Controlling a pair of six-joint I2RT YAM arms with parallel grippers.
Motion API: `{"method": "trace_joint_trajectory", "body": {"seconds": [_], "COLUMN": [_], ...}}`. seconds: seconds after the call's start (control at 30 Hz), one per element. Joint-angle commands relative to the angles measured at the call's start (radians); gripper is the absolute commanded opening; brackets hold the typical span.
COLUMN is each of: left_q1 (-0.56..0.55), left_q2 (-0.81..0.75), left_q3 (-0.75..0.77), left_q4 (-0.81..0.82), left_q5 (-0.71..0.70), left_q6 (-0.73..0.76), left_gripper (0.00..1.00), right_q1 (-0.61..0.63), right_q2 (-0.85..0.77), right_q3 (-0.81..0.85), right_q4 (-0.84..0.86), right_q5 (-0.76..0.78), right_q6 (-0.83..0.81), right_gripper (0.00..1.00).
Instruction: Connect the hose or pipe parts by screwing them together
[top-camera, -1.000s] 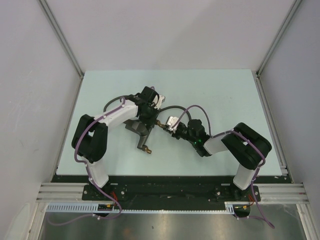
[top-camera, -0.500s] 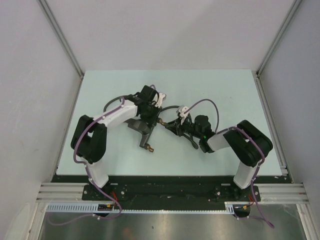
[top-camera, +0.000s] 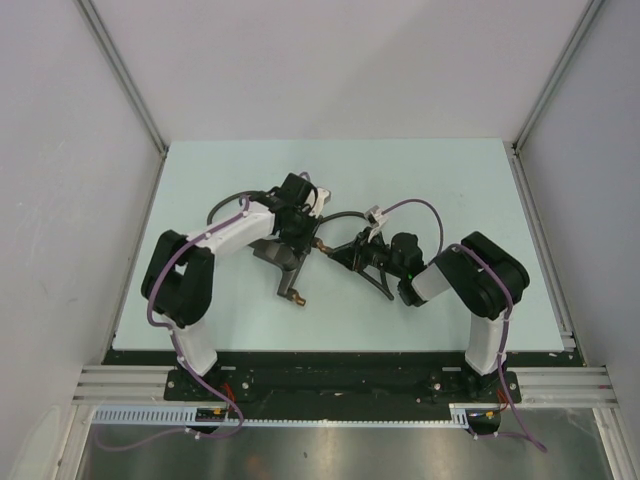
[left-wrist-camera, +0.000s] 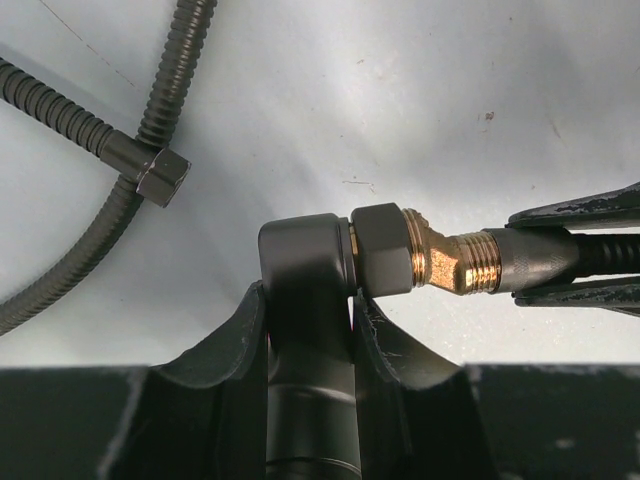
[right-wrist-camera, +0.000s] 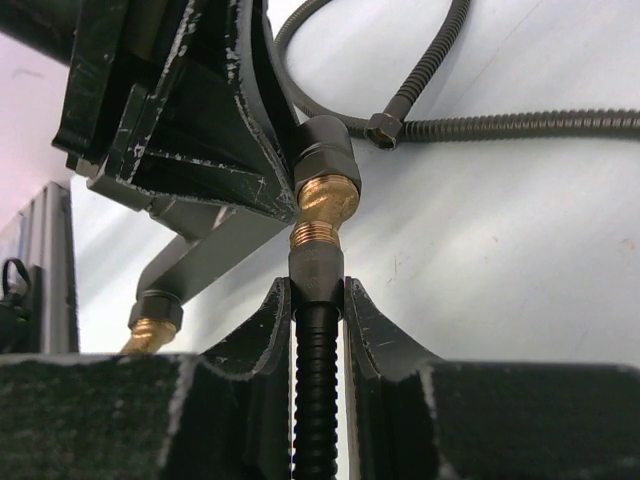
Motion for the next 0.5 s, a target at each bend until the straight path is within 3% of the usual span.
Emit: {"method": "trace_joint_trajectory", "body": {"seconds": [0.0,0.47], "left_q1": [-0.047,-0.049], "left_q2": [-0.118,-0.167], "left_q3": [0.014,-0.027], "left_q4": [0.065,0.142], "left_q5": [0.207,0.273], "left_q6": [-0.049,-0.085], "left_gripper": [0.00,0.00], "right_q1": [0.018,0.041], "right_q2": [0.013,0.003], "right_q3": [0.052,0.052], "right_q4": [0.332,0.356], "right_q5": [0.098,0.313], "right_q6": [0.187,0.489], "right_gripper": [0.00,0.00]}}
